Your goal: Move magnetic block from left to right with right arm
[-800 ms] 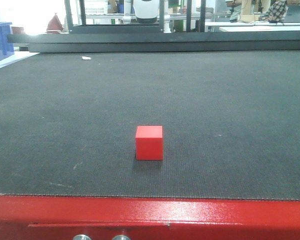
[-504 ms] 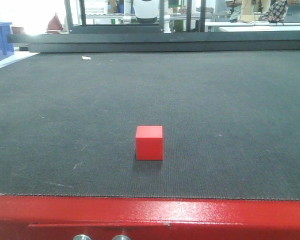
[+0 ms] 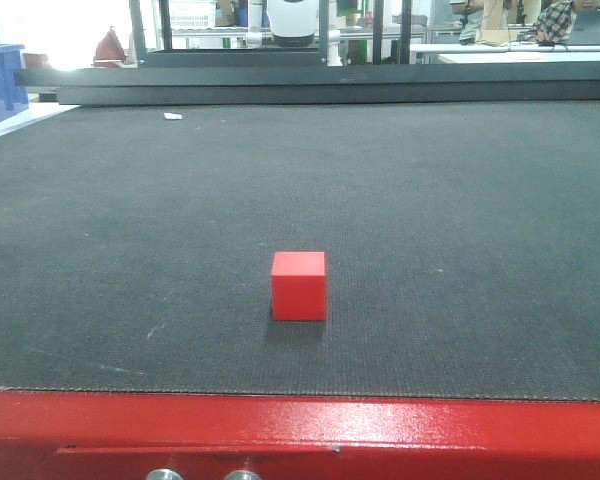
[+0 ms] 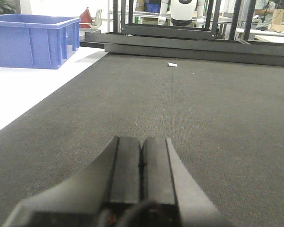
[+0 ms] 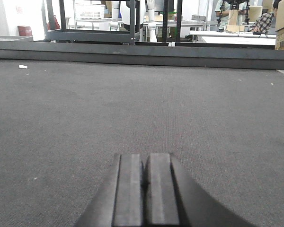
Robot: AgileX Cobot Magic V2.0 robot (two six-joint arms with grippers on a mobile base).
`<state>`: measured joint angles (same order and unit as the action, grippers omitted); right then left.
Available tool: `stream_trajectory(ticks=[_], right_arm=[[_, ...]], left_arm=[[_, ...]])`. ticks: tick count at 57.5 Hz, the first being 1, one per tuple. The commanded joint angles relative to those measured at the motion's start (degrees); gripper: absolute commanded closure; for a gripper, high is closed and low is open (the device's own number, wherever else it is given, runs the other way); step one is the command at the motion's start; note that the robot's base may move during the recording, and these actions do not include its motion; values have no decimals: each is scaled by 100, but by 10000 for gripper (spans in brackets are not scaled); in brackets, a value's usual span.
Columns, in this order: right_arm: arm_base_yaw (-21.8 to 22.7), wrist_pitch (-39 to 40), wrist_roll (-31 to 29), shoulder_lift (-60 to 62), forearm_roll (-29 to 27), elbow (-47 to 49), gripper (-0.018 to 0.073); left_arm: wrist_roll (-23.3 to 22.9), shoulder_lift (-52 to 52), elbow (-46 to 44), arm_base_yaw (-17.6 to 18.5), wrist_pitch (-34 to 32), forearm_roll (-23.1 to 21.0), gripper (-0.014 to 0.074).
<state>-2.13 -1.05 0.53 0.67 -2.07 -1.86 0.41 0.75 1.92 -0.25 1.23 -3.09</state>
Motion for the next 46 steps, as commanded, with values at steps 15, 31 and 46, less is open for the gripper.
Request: stream_trajectory(ticks=[15,31,46], right_arm=[[18,733,-53,106,207,217,500],[18,-1476,-53,-839,395,1689,500],[18,-1866,-22,-2535,286,2615,500]], left_arm=[[-41,73,39,1,-449,-15,722],[-41,73,39,1,-449,-15,722],[-41,73,39,1,-449,-15,722]])
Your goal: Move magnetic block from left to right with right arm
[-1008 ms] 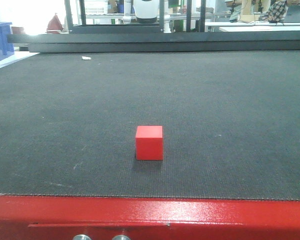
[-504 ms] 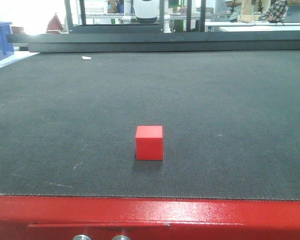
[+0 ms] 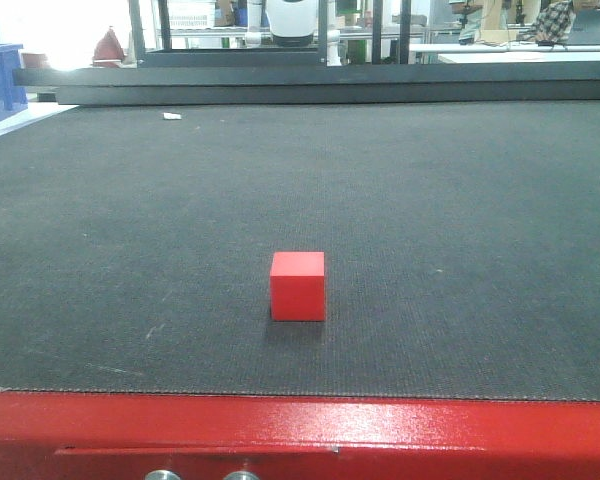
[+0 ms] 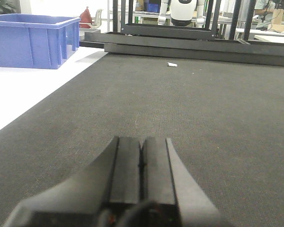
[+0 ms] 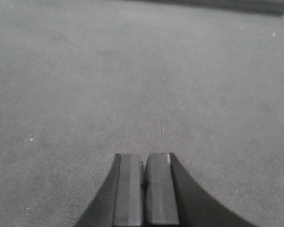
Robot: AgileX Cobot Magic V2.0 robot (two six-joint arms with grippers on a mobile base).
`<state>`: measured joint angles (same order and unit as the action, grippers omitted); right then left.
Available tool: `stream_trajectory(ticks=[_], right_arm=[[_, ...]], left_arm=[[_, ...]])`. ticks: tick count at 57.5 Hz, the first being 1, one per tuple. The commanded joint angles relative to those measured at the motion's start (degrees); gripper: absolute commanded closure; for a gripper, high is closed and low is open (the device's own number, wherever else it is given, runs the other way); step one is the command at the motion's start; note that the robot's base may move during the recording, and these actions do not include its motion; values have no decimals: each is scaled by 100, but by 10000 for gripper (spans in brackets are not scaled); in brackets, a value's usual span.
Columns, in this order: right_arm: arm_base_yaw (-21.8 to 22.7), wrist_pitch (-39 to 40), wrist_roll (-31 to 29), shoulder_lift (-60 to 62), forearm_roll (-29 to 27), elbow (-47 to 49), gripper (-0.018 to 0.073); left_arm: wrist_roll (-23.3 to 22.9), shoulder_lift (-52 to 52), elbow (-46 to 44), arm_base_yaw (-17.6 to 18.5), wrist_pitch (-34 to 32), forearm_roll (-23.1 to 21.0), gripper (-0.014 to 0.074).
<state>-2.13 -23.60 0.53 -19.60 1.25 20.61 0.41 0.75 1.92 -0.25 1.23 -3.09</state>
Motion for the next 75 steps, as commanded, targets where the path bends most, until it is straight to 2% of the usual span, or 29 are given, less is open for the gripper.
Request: stream_trajectory(ticks=[1,12,21,25,30,37,40,45,49,57,65,75], right_arm=[[14,371,-22,-593,-87,407,500],[-210,100,128,-1712,-175,685,500],[-594,-538,813,-2490,-125,1039,499],[-813,-736,1134,-2856,20,1229,459],[-1125,-888,1606,-3233,196,1419,323],[-1505,-1095,2408,-3725,238,1678,7],[-1669,-1327,2848,-3921,238,1821,-97],[-1957,-1812,3471,-4262,238,2106,-71],[-2171,-2259,3729,-4525,238,2378,-70],[-2607,-2851,3874,-5133,232,3042,-70],[-2952,-3084,4116,-5760,134,3712,-70],[-3299,-3407,4142,-6597,10,4635,-70]], left_arm=[[-41,73,39,1,-449,-15,722],[-41,73,39,1,-449,-15,722],[-41,73,39,1,-449,-15,722],[-41,73,39,1,-449,-15,722],[-41,73,39,1,-449,-15,722],[-41,73,39,1,-449,-15,722],[-41,73,39,1,-449,-15,722],[-41,73,39,1,-449,-15,722],[-41,73,39,1,-449,-15,722],[-41,73,39,1,-449,-15,722],[-41,73,39,1,-449,-15,722],[-41,73,39,1,-449,-15,722]])
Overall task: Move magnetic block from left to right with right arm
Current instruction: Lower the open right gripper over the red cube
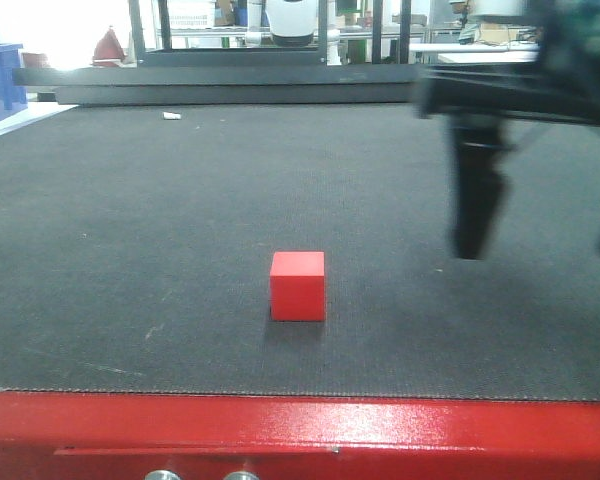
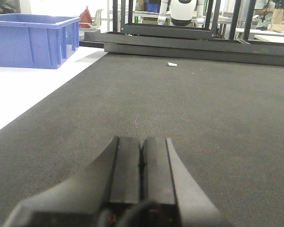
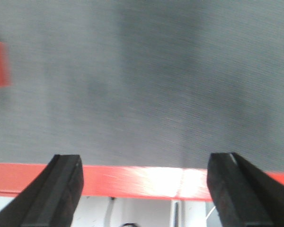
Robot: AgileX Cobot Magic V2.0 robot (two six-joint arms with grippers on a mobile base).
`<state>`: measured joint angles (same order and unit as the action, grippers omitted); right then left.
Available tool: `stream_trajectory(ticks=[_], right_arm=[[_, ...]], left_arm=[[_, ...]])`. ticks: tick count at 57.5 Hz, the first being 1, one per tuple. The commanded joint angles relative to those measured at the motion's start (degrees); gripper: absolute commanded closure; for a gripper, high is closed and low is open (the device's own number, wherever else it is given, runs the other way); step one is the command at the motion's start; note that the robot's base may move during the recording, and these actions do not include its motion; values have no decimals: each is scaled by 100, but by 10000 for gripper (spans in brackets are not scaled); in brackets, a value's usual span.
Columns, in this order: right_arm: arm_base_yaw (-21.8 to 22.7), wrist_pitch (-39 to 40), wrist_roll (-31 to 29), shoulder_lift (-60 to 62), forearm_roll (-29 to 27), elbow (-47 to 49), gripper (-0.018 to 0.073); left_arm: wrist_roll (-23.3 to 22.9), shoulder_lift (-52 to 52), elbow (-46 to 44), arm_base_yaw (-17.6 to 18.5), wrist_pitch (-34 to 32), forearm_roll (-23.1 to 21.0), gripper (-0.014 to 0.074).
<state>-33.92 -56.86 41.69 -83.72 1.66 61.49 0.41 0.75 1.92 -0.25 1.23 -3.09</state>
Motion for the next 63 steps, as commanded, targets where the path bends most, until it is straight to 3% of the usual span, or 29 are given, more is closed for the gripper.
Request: stream_trajectory(ticks=[1,31,63], right_arm=[[-142,-104,27,-261,-31,673,-70],[-534,-1468,27,-2369,-293,3529,-70],[-696,-1361,212,-3051,-389,3795,-70]], left_arm=[[-41,73,39,1,-449,-15,722],[-41,73,39,1,-449,-15,722],[-41,73,39,1,-449,-15,722]])
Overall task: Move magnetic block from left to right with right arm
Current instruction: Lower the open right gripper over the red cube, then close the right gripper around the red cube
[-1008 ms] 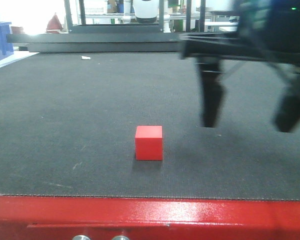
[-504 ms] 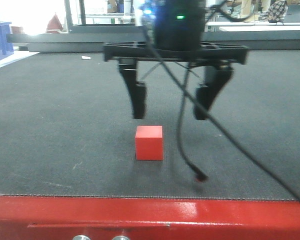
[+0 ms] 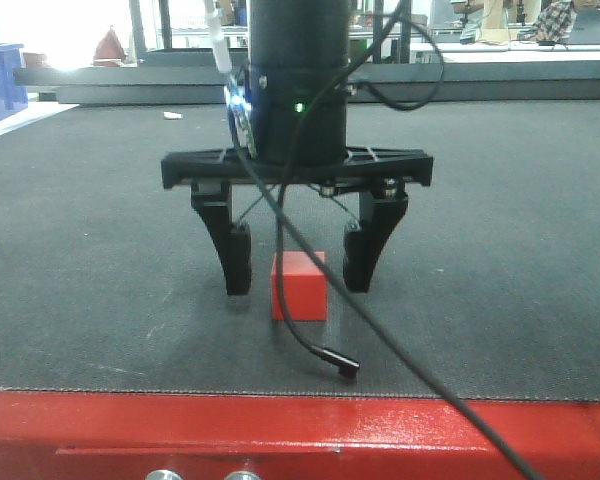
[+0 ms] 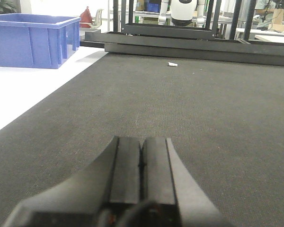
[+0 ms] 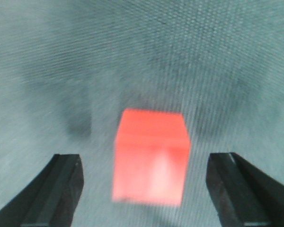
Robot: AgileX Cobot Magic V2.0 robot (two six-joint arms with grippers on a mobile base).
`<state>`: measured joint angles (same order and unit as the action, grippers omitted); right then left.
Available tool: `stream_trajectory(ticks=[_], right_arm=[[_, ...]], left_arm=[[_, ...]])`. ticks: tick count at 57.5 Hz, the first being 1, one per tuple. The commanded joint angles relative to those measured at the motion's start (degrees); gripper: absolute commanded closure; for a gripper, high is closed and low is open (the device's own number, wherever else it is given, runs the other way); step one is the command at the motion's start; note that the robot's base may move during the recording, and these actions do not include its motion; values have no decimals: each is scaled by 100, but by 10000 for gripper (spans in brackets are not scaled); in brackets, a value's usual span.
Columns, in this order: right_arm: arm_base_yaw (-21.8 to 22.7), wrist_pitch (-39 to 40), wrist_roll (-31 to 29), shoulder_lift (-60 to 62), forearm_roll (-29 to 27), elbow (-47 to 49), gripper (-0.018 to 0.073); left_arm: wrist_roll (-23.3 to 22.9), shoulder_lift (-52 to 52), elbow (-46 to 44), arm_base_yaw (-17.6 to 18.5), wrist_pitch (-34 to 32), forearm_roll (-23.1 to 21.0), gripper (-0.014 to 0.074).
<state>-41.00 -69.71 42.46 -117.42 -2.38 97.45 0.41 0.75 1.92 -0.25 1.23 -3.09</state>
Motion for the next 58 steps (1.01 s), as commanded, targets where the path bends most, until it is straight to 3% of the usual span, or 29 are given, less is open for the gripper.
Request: stream_trajectory(ticks=[1,30,37,46,58], right_arm=[[11,-67,167,319,15,199,-70],[17,-2,241,282,41,183,-55],[17,10,241,282,77,183,38],[17,21,241,282,238,183,265],[17,-85,241,309,238,197,325]], left_arm=[[-41,73,39,1,-449,-15,722],[-41,73,39,1,-449,-15,722],[-41,73,39,1,-449,-15,722],[-41,73,39,1,-449,-15,722],[-41,73,39,1,-449,-15,722]])
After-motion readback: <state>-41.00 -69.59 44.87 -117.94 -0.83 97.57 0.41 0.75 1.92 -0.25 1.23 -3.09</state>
